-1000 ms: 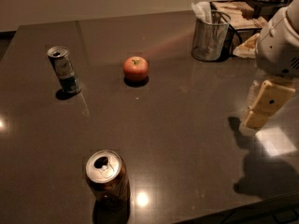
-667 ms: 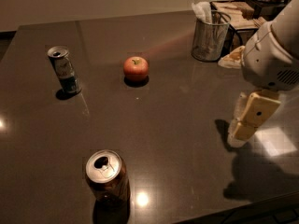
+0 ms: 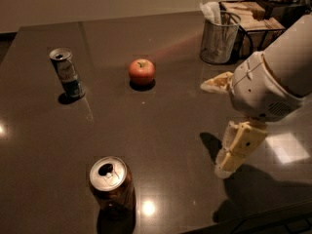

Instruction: Pick orange can

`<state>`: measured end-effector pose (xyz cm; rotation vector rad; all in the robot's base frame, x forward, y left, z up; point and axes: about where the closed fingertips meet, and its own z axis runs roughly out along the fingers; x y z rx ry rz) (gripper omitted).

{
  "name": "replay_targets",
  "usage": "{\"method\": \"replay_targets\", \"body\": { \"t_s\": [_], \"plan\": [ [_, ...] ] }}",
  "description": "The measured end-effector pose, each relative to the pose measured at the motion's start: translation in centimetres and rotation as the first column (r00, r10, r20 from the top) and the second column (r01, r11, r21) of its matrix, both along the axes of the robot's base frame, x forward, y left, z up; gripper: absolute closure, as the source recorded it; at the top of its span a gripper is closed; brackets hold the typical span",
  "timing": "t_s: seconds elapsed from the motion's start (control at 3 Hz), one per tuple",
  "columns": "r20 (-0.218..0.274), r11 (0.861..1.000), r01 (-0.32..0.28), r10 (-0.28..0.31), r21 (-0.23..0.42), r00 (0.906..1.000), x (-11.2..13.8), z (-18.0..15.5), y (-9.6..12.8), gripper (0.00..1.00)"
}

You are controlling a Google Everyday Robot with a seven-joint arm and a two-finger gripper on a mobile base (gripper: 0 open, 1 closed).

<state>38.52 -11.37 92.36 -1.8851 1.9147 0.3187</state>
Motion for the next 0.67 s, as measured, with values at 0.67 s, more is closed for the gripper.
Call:
{"method": "replay_targets", "body": {
  "t_s": [0.67],
  "plan": [
    [0.053, 0.993, -0.017, 0.011, 0.118, 0.9985, -1.61, 0.6, 2.66, 0.0]
  ]
}}
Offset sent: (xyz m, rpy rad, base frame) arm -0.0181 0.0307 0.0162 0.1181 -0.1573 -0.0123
